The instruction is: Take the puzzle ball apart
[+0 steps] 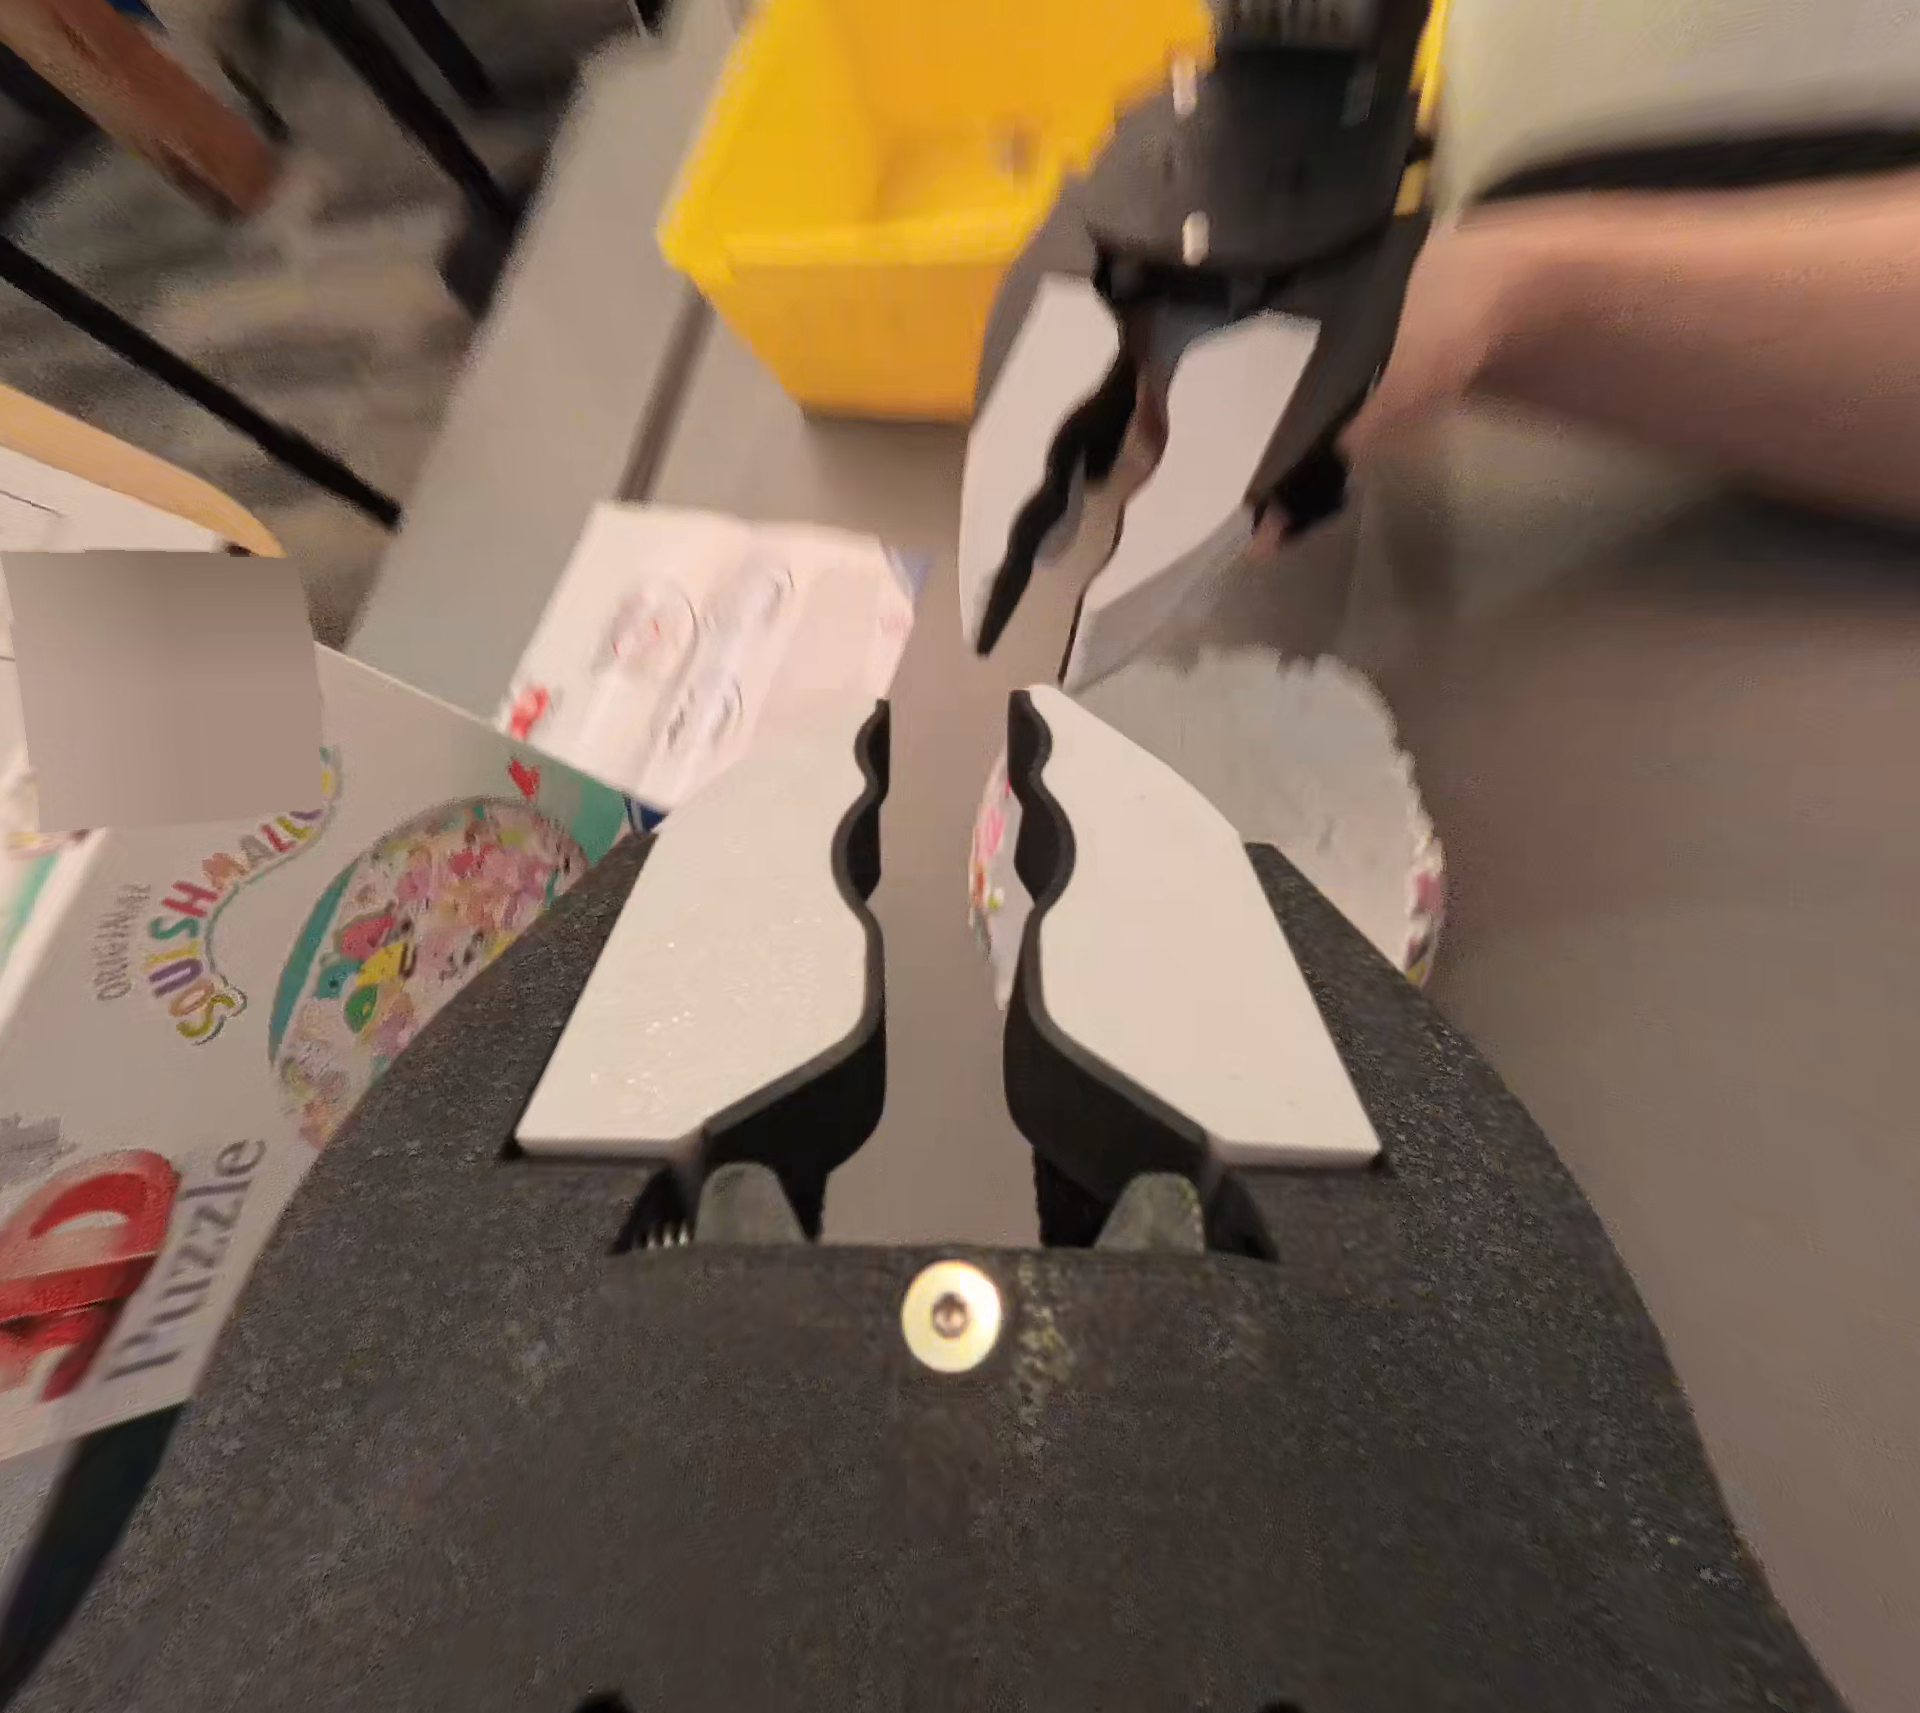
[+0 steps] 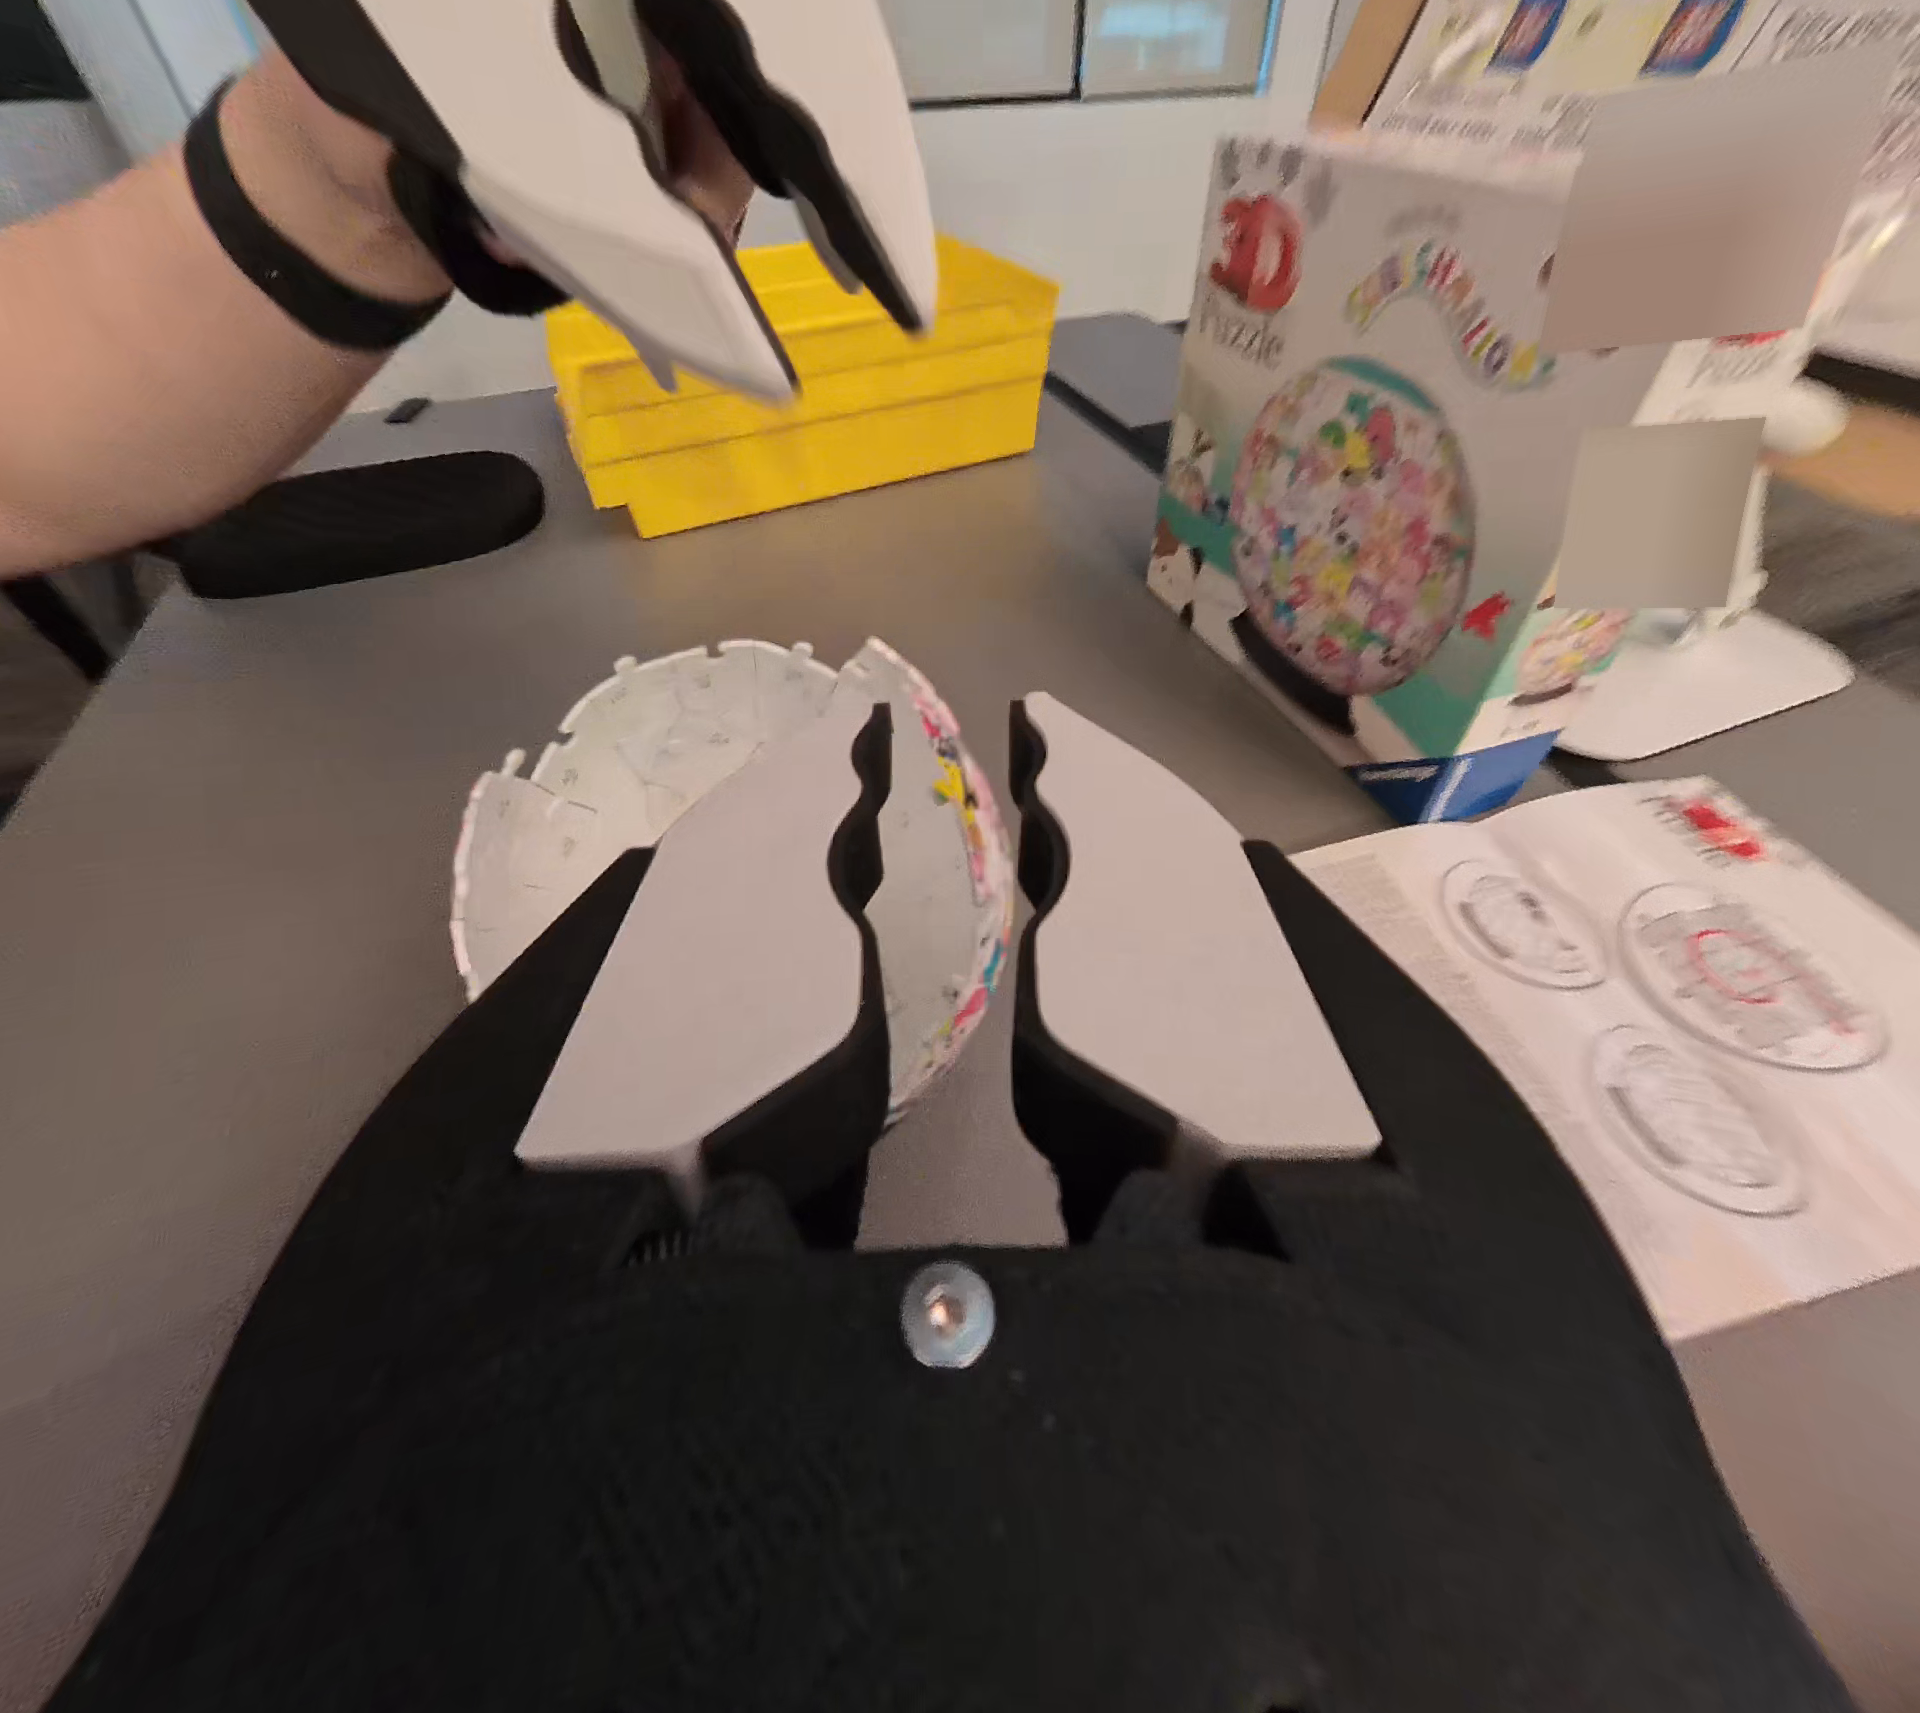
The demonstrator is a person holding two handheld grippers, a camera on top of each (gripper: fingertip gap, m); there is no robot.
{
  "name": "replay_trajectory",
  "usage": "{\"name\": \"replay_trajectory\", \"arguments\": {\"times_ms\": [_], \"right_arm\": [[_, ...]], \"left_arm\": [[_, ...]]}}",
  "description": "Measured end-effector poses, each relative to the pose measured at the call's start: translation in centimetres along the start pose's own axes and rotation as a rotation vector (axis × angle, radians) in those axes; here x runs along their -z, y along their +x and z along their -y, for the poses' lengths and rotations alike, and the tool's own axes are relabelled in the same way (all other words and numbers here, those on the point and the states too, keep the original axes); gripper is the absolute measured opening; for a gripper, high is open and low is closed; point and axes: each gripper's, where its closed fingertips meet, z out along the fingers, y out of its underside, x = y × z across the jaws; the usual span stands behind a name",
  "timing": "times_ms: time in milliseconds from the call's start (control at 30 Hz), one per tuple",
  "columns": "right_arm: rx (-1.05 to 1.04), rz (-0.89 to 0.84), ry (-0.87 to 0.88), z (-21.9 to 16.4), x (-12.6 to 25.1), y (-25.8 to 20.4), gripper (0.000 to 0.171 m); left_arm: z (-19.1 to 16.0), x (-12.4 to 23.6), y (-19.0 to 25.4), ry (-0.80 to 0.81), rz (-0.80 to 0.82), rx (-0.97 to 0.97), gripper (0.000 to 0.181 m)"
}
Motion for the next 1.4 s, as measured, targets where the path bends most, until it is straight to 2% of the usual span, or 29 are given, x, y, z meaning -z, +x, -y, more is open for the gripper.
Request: {"name": "replay_trajectory", "arguments": {"times_ms": [100,167,300,367,500,567,700,867,1100,1400], "right_arm": [[0.082,-0.079,0.04,1.2,1.2,0.7,0.026],[0.077,-0.082,0.046,1.5,1.7,0.7,0.031],[0.042,0.0,0.072,2.9,1.9,-1.0,0.031],[0.026,0.081,0.041,3.0,1.3,-2.7,0.03],[0.077,0.17,-0.179,0.7,0.9,-6.3,0.031],[0.111,0.168,-0.189,0.2,1.3,-8.0,0.03],[0.058,0.115,-0.17,-1.0,1.0,-9.8,0.028],[0.035,0.048,-0.266,-2.4,-1.4,-9.7,0.026],[0.004,0.044,-0.277,-2.0,-0.1,-10.6,0.025],[0.228,-0.103,-0.415,-4.8,-0.1,-11.1,0.023]], "left_arm": [[2.1,3.9,-0.4,0.351,0.031,0.137,0.026],[1.2,5.5,-0.5,0.443,0.038,0.199,0.034],[-2.0,5.2,1.9,0.34,-0.055,0.209,0.055],[-2.9,5.2,3.9,0.293,-0.116,0.128,0.042],[-4.0,4.7,7.1,0.177,-0.193,0.03,0.028],[-4.8,4.1,8.7,0.099,-0.242,-0.024,0.025],[-6.8,2.8,9.0,-0.055,-0.211,-0.119,0.023],[-7.0,2.2,9.8,-0.036,-0.229,-0.162,0.023],[-7.0,1.3,10.3,-0.011,-0.247,-0.169,0.022],[-5.6,-0.1,10.2,-0.015,-0.295,-0.116,0.024]]}}
